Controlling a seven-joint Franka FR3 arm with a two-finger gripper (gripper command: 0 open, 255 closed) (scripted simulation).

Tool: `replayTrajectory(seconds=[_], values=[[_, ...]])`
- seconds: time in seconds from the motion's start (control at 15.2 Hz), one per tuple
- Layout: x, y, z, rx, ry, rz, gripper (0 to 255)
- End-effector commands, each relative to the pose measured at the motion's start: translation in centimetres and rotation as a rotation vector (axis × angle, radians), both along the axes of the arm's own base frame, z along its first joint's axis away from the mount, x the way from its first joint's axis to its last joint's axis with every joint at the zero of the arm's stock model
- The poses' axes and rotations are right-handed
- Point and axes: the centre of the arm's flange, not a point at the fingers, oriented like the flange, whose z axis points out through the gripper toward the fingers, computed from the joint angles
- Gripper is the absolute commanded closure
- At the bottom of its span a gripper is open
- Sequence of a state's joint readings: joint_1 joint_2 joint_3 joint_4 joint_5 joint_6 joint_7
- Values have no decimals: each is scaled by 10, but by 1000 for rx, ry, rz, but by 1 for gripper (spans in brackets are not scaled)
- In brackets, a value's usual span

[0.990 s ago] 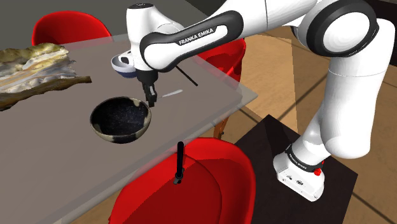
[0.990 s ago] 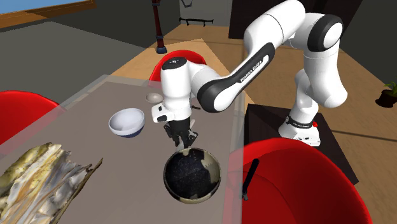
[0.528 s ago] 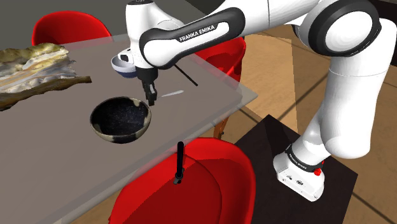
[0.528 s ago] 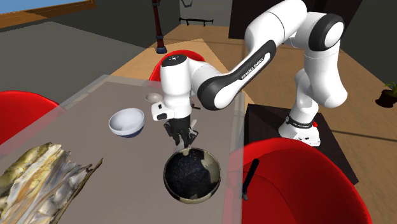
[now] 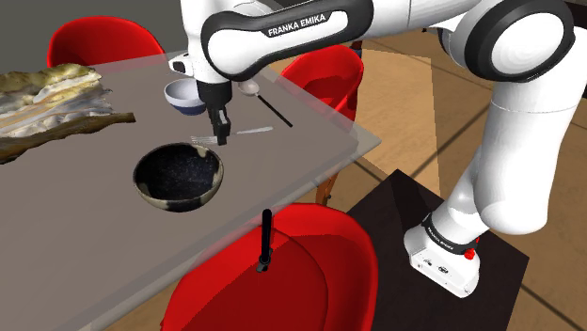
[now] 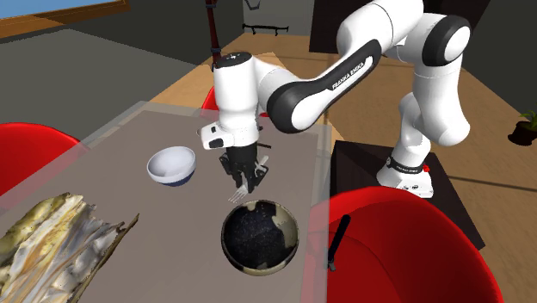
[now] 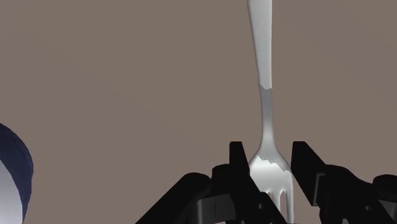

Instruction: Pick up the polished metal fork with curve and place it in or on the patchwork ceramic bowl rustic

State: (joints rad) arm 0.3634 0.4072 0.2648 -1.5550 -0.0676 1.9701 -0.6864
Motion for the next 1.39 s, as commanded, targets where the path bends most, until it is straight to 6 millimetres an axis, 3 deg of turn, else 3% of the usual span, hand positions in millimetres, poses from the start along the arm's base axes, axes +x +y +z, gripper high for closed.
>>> replayTrajectory(seconds=[0.0,1.32], values=[[0,0,10,0,0,0,255],[0,0,116,0,0,0,255]])
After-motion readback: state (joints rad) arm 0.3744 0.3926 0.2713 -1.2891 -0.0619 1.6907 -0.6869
